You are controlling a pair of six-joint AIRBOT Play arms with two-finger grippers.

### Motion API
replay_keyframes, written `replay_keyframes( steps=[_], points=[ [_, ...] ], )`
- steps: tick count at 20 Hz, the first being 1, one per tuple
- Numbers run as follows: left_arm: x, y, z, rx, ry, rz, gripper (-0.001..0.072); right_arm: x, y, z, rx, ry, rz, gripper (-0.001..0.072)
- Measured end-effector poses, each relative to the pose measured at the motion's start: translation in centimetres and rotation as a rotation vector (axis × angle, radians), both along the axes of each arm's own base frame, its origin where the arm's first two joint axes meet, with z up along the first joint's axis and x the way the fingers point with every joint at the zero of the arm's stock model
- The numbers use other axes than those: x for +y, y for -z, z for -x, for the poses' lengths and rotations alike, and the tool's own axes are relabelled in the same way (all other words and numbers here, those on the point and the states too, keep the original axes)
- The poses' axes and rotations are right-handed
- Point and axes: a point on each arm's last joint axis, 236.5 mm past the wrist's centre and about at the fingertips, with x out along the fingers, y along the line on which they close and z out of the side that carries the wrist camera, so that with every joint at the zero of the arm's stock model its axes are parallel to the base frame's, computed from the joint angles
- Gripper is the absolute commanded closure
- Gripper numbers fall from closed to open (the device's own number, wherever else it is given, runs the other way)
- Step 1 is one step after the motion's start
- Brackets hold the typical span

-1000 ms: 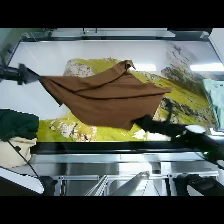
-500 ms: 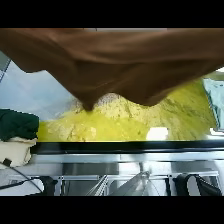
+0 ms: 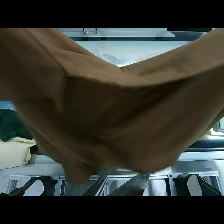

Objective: Fold the shirts.

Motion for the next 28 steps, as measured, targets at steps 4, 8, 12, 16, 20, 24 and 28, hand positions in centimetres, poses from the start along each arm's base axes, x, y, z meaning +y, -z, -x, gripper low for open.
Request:
replay_keyframes(
  steps=[4,8,12,16,20,24,28],
  points=[
    [0.4,11.7,-9.5,0.256,-0.127,-0.108,0.069,-1.0,10.1,-6.7,0.281,-0.059,-0.078,0.0697],
    [3.0,24.2,-18.2,0.444,-0.279,-0.192,0.0689,-2.4,23.7,-14.3,0.58,-0.008,-0.114,0.0696],
    [5.7,33.8,-23.5,0.574,-0.382,-0.184,0.0584,-4.4,35.4,-20.5,0.744,0.066,-0.173,0.0271],
    [7.7,38.1,-25.9,0.632,-0.449,-0.137,-0.0003,-6.0,38.8,-24.4,0.742,0.08,-0.233,0.0209],
    [9.6,36.6,-25.4,0.653,-0.404,-0.123,-0.0002,-8.4,35.9,-25.4,0.669,0.064,-0.251,0.0582],
    [11.3,36.3,-21.4,0.81,-0.297,-0.117,-0.0001,-9.3,34.7,-22.8,0.696,-0.018,-0.239,0.0696],
    [12.0,42.7,-13.6,1.14,-0.23,-0.201,-0.0001,-8.2,39.1,-17.6,0.91,-0.091,-0.2,0.0696]
  ],
)
